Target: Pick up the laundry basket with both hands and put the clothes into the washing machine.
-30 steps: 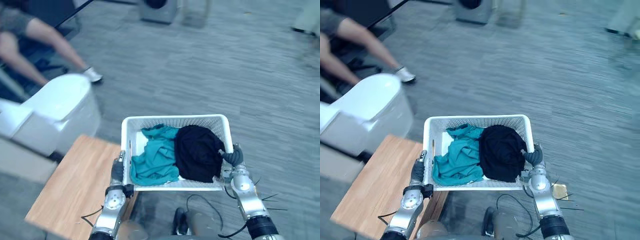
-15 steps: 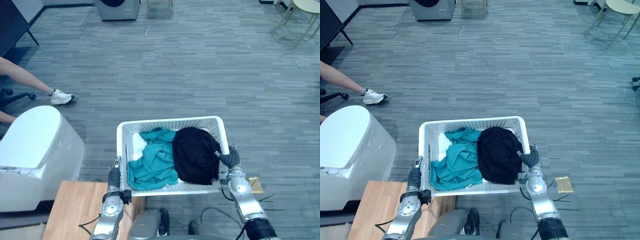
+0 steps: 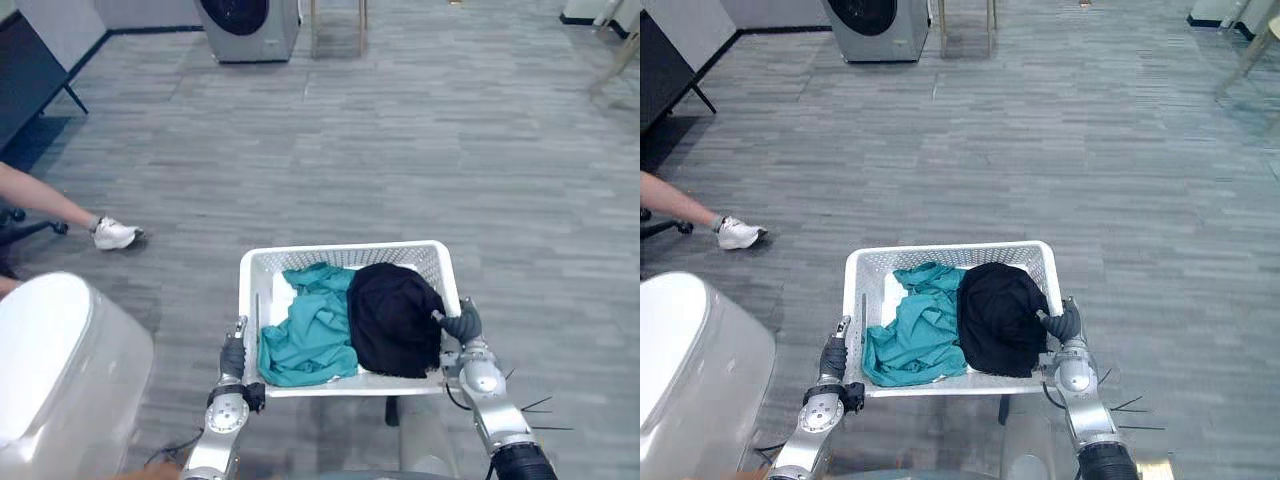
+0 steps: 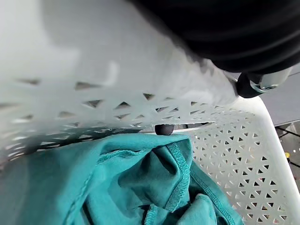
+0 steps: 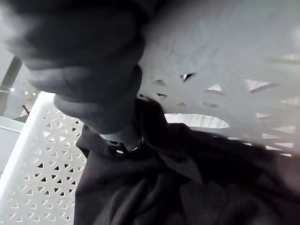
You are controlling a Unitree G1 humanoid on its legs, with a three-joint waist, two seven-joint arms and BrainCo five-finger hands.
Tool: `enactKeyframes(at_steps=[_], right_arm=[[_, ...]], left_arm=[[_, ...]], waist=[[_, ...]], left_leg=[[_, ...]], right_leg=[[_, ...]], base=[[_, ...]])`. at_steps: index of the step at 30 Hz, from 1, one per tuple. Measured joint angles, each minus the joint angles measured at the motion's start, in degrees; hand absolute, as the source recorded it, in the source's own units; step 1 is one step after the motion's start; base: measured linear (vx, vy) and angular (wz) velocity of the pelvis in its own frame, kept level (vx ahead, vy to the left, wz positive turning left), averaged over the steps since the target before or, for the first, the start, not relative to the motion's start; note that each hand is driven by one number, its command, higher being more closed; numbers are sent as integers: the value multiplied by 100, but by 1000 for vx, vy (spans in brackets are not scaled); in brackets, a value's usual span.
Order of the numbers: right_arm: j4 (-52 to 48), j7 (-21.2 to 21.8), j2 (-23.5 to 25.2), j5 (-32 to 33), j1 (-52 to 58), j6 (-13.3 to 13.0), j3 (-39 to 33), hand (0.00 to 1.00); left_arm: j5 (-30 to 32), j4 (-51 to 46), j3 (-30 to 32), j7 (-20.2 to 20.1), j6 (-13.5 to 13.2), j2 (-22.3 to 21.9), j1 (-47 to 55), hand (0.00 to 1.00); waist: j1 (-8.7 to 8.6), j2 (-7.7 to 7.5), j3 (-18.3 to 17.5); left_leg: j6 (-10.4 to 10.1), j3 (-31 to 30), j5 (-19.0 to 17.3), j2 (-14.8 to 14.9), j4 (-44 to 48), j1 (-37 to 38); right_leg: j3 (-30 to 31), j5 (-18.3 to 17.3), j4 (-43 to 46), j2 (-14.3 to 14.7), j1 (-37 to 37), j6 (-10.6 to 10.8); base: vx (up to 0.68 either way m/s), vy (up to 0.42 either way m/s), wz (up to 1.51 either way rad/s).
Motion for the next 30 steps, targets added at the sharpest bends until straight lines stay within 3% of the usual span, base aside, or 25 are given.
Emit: enactKeyframes(at_steps=[2,3,5,7,8,9,10,11,12,13,15,16,17,18,19,20,21,22,24,25,27,28,29,30], right_arm=[[-170,-117,20,45,65,32,3,100],[-324,-154,26,59,96,31,7,100],[-502,-214,8,132,93,27,7,100],[-529,-250,-8,174,91,18,-11,100],[-526,-249,-16,260,94,13,-11,100],[-506,-256,-16,305,122,13,-15,100],[-475,-264,-2,320,142,13,-12,100],[-408,-331,60,353,168,13,-12,100],[-409,-340,-12,376,165,-1,-81,100],[-403,-341,-33,380,167,-3,-135,100],[-387,-322,-18,379,254,-4,-204,100],[-385,-314,25,369,305,-13,-226,100],[-318,-316,123,369,346,-21,-259,100],[-230,-315,162,369,347,-28,-261,100],[-14,-299,204,359,363,-28,-257,100],[13,-288,210,359,396,-28,-255,100],[-1,-289,187,364,469,-71,-259,100],[-7,-289,161,366,476,-91,-260,100],[-21,-291,116,378,490,-102,-293,100],[-22,-293,117,381,501,-102,-332,100],[-88,-315,167,382,520,-102,-452,100],[-145,-315,177,380,550,-102,-462,100],[-216,-314,114,379,628,-101,-487,100],[-210,-312,131,378,634,-78,-525,100]], left_arm=[[-6,-6,-2,3,-5,-11,-26,100],[-12,-23,1,11,-49,1,-6,100],[-12,-159,1,32,-113,8,18,100],[-3,-309,-2,61,-137,7,7,100],[0,-381,-8,80,-138,5,39,100],[6,-417,-18,84,-134,-2,81,100],[11,-422,-32,90,-114,5,99,100],[23,-464,-67,101,-42,56,83,100],[102,-580,-112,103,14,3,53,100],[135,-584,-142,102,16,-20,29,100],[212,-580,-196,101,81,-29,54,100],[219,-579,-207,101,81,-23,84,100],[230,-576,-237,101,100,59,66,100],[235,-568,-256,100,141,100,71,100],[235,-511,-317,101,240,156,92,100],[237,-474,-333,102,249,160,90,100],[235,-448,-392,102,249,175,75,100],[234,-442,-419,102,242,198,56,100],[233,-286,-547,101,231,309,-185,100],[233,-210,-589,99,232,325,-285,100],[253,-84,-630,89,230,329,-495,100],[257,-83,-630,89,227,329,-495,100],[270,12,-635,90,225,216,-508,100],[271,82,-631,91,225,145,-523,100]], waist=[[122,-26,82],[150,-130,155],[196,-259,225],[265,-385,252],[265,-383,258],[269,-316,237],[299,-333,245],[374,-519,178],[240,-602,127],[240,-603,126],[294,-762,56],[259,-825,44],[228,-926,75],[220,-954,85],[138,-920,95],[96,-874,77],[-1,-757,9],[-82,-707,-21],[-240,-585,-40],[-252,-558,-35],[-283,-662,-52],[-285,-718,-73],[-317,-609,-121],[-292,-390,-226]], left_leg=[[576,386,-507,415,1748,-875],[851,620,-833,426,1874,-1325],[1039,1028,-1269,288,1219,-2030],[1030,1057,-1332,-118,-492,-2559],[769,920,-1154,-354,-2080,-2669],[436,782,-584,-450,-3643,-2628],[375,804,-71,-466,-3838,-2551],[809,945,181,-746,-3674,-2473],[1365,996,-168,-838,-2981,-2766],[1490,1040,-396,-841,-2647,-2856],[1589,1280,-958,-961,-2242,-2713],[1637,1293,-1408,-1143,-2279,-2357],[1649,1288,-1725,-1349,-2254,-1962],[1651,1278,-1868,-1444,-2276,-1695],[1720,1167,-2074,-1620,-2633,-918],[1722,1087,-2079,-1677,-2894,-611],[1718,881,-2072,-1704,-3386,-119],[1702,780,-2063,-1701,-3586,80],[1459,421,-2066,-1551,-4268,826],[1369,342,-2075,-1479,-4343,955],[1104,283,-2215,-1350,-4555,1493],[998,237,-2273,-1352,-4573,1671],[869,104,-2345,-1197,-4507,1978],[525,76,-2149,-903,-4176,1972]], right_leg=[[5,-393,-218,214,798,-121],[98,-606,-429,199,1340,-82],[262,-740,-879,137,1953,3],[424,-871,-1191,-46,2334,180],[502,-973,-1409,-163,2614,339],[614,-1090,-1639,-214,2931,487],[729,-1156,-1758,-245,3071,545],[866,-1244,-1943,-504,3349,593],[867,-1199,-1855,-655,3361,750],[899,-1219,-1697,-738,3364,789],[1178,-1429,-377,-955,2957,1143],[1412,-1302,1229,-1095,2411,1506],[1645,-877,3045,-1209,1770,1710],[1635,-898,3860,-1270,1520,1623],[1290,-1215,4810,-1314,1100,1027],[1083,-1346,4824,-1318,954,810],[551,-1573,4483,-1284,608,525],[259,-1677,4230,-1284,413,479],[-494,-1638,2467,-1133,-277,368],[-616,-1431,1736,-1043,-392,338],[-898,-318,-928,-753,-575,276],[-902,-231,-1194,-721,-623,188],[-766,750,-1092,-588,-637,-281],[-748,1106,-529,-480,-751,-406]], base=[[652,-170,-11],[493,-77,-10],[591,-16,-21],[676,114,-39],[708,217,-45],[641,220,-49],[679,256,-52],[726,271,-20],[725,282,4],[737,328,17],[687,327,-12],[765,317,-3],[772,300,10],[642,187,18],[539,128,17],[668,144,41],[538,96,49],[820,106,69],[707,43,76],[748,-47,80],[942,-115,62],[896,-161,44],[960,-164,22],[986,-175,13]])
